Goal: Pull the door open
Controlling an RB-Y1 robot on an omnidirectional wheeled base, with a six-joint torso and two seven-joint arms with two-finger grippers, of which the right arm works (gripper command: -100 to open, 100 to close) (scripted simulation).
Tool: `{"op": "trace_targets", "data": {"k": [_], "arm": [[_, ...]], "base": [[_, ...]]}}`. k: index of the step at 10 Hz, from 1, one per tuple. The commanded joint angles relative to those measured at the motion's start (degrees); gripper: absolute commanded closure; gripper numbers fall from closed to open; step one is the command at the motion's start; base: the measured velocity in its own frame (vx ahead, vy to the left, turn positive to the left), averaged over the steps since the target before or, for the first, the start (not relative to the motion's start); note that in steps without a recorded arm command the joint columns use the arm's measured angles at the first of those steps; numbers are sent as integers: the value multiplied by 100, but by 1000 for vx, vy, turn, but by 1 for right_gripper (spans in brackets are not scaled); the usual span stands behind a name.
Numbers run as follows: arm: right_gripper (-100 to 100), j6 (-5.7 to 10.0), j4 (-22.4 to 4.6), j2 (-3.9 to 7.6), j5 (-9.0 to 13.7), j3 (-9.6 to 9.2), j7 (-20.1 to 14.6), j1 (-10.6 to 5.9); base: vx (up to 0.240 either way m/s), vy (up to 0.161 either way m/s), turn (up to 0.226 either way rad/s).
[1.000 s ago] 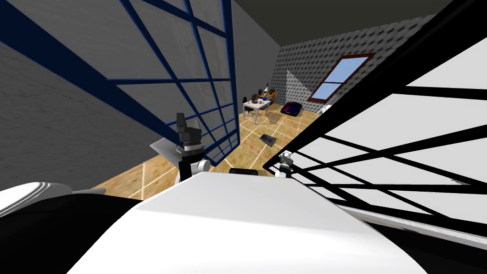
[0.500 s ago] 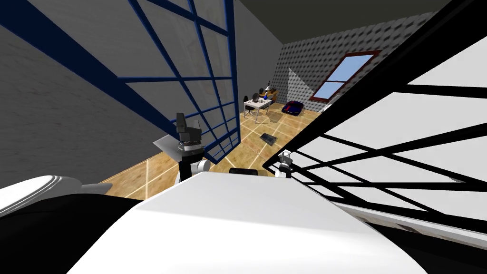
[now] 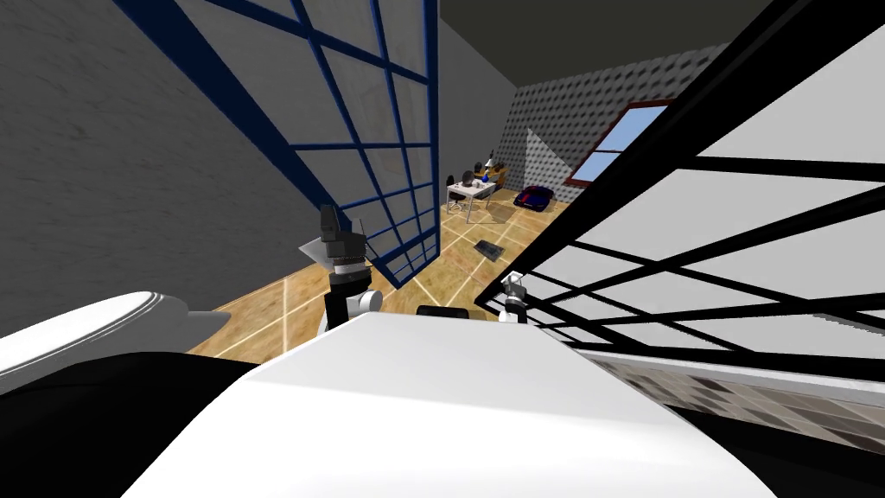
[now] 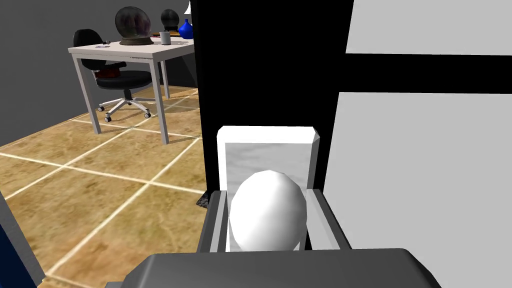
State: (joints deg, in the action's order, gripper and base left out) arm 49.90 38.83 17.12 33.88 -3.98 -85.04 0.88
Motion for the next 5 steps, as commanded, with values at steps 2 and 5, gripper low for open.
{"op": "trace_targets", "data": {"k": [2,5], "arm": [[100,5,70,25,-92,-169,-128,-1],[100,34,56,89,-153,-295,-245,49]], "base": [[-221,-16,55],[-159,-7,66]]}}
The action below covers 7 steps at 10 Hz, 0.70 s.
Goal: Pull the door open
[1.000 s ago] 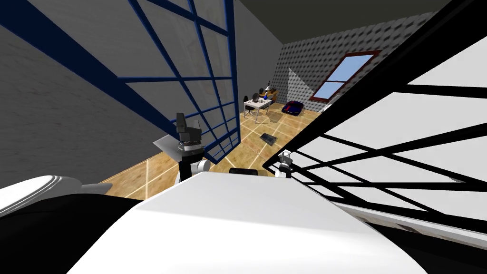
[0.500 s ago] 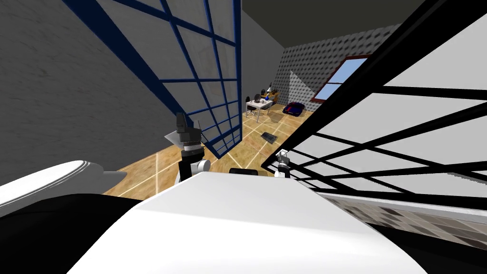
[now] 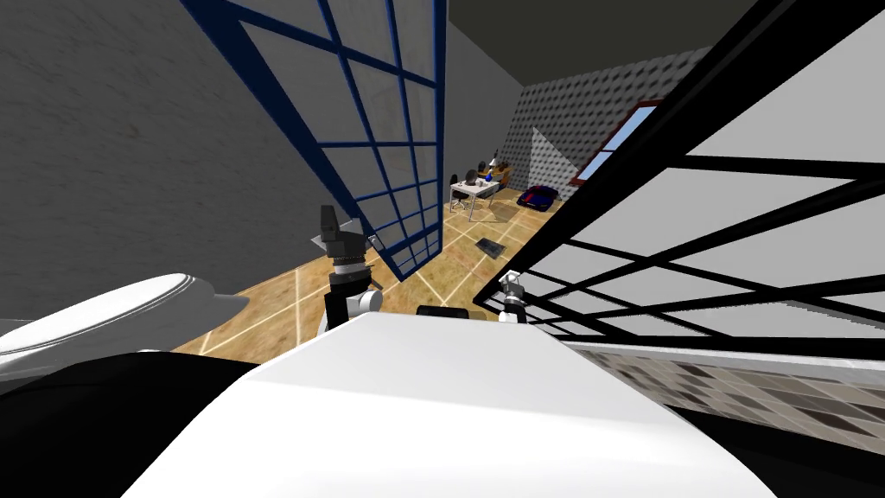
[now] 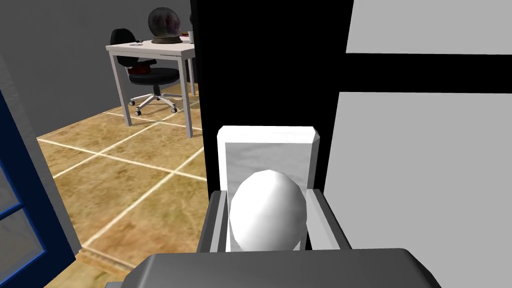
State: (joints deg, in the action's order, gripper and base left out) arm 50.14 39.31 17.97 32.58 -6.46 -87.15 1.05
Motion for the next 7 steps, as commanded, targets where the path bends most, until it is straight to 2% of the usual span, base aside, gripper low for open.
{"op": "trace_targets", "data": {"k": [1,4,6,7], "arm": [[100,27,28,41,-55,-108,-93,53],[100,102,112,197,-186,-363,-335,141],[100,133,145,259,-239,-466,-433,176],[100,118,116,240,-226,-439,-402,147]], "base": [[-243,-27,102],[-251,-16,105],[-268,-6,79],[-117,15,10]]}}
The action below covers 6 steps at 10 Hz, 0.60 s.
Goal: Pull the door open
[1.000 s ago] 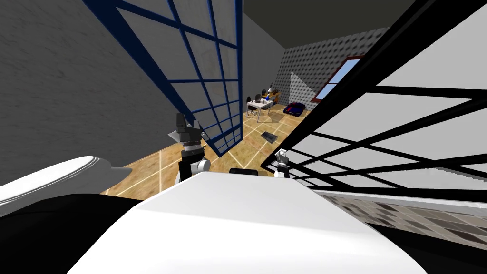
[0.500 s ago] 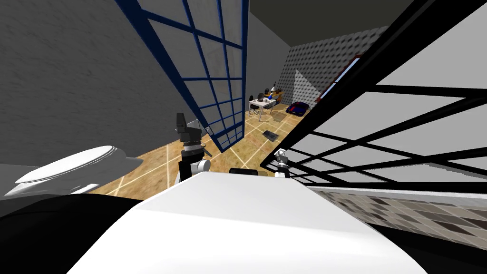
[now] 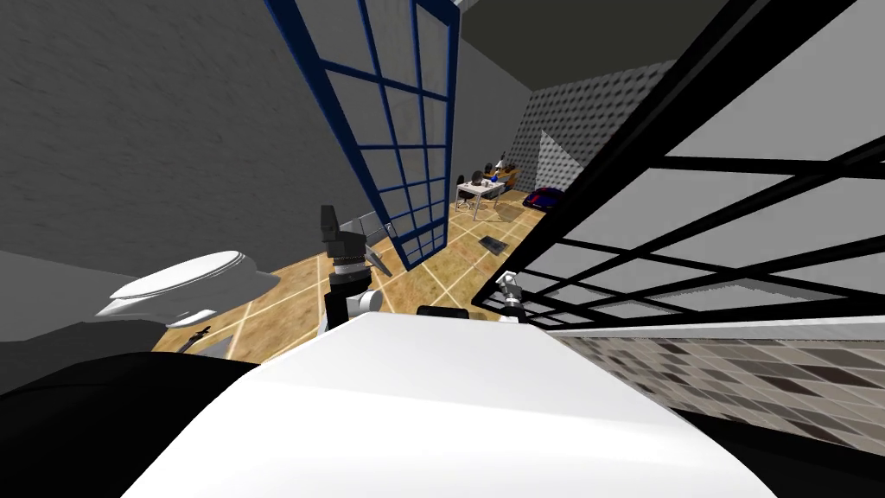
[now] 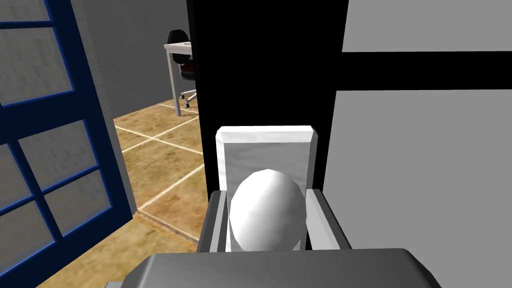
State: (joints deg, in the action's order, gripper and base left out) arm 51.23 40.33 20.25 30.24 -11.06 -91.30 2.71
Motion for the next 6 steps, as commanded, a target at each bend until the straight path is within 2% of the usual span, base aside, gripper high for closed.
{"op": "trace_targets", "data": {"k": [1,2,6], "arm": [[100,72,36,83,-62,-112,-112,59],[100,90,46,105,-78,-142,-142,75],[100,306,154,357,-265,-480,-481,254]], "base": [[-153,10,62],[-223,-19,71],[-230,-45,92]]}}
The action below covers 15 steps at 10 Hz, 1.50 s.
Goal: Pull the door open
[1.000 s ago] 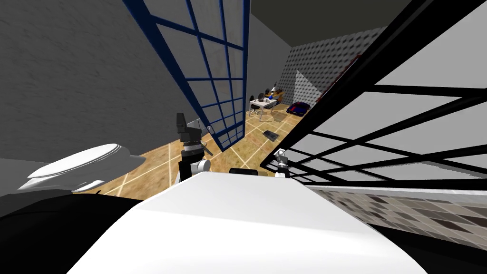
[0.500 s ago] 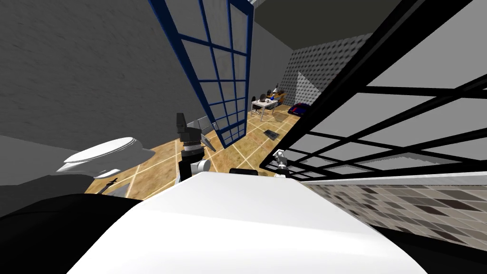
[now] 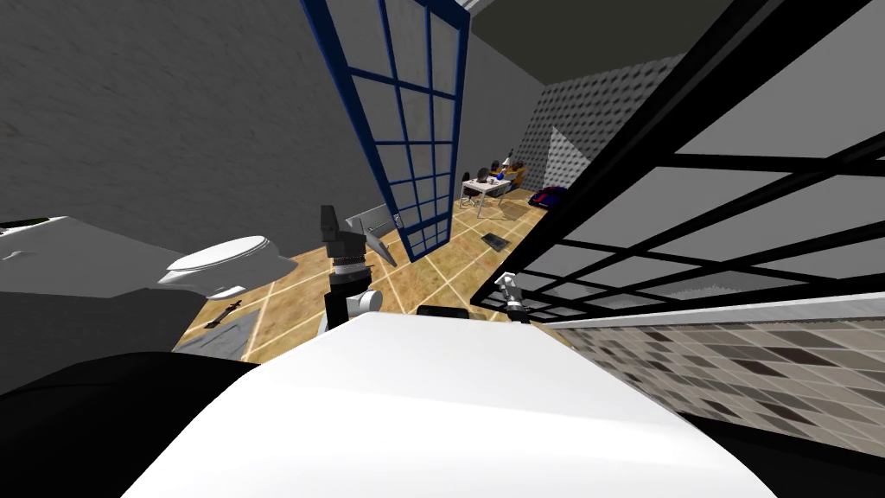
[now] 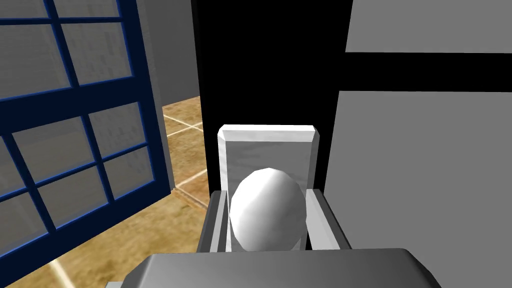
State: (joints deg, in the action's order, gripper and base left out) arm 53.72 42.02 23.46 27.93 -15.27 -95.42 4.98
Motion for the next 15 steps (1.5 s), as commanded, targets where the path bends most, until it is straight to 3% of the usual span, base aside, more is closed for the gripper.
{"op": "trace_targets", "data": {"k": [1,2,3,11,12,15], "arm": [[100,92,3,76,-63,-114,-123,56],[100,133,24,125,-99,-180,-188,90],[100,60,69,105,-73,-132,-122,92],[100,766,33,540,-362,-644,-685,489],[100,724,-4,495,-350,-619,-644,428],[100,951,-122,580,-423,-729,-791,499]], "base": [[-233,-32,79],[-212,-12,55],[-99,-1,3],[-197,-54,103],[-100,-18,12],[-178,-39,138]]}}
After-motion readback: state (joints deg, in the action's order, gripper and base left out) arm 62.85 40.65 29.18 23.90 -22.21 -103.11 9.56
